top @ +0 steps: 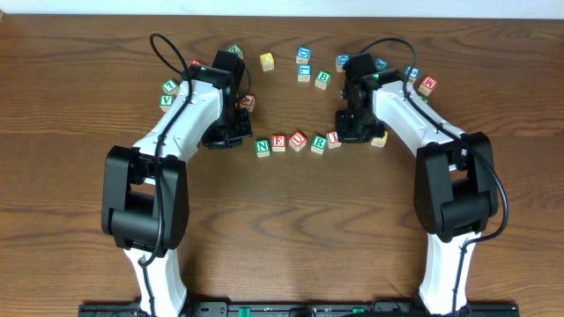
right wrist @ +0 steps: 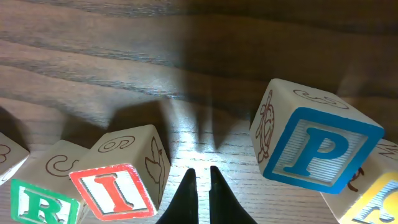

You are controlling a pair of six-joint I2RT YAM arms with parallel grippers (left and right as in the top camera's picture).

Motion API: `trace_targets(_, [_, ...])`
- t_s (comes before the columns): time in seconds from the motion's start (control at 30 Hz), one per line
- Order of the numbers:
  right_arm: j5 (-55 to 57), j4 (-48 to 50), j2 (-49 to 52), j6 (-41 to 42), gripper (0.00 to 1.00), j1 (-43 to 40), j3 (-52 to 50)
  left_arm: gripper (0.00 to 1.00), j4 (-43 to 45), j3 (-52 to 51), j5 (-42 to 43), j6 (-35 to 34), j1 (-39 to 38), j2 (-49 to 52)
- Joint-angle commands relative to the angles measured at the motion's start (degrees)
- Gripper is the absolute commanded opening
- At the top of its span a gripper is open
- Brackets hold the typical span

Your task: Spell out NEURIPS

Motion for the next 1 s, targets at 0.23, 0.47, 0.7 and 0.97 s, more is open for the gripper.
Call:
trace_targets(0.23, [0.2,-0.3,0.0,0.9,0.03,0.2,-0.5,0.08,0.9,-1.6,-0.1,-0.9,-1.7,0.3])
trace_targets(0.47, [0.2,-0.5,0.0,0.9,0.03,1.0,-0.5,0.08,1.9,-2.6,0.2,-0.9,-1.7,0.3])
trace_targets(0.7, [0.2,-0.5,0.0,0.9,0.04,3.2,-0.5,0.08,3.3,-2.6,1.6,-0.9,-2.2,0.3])
trace_targets(0.97, [-0.4,-0.5,0.0,1.0,0.04,3.6,-0.5,0.08,4.3,-2.6,1.6,-0.5,-3.6,0.3])
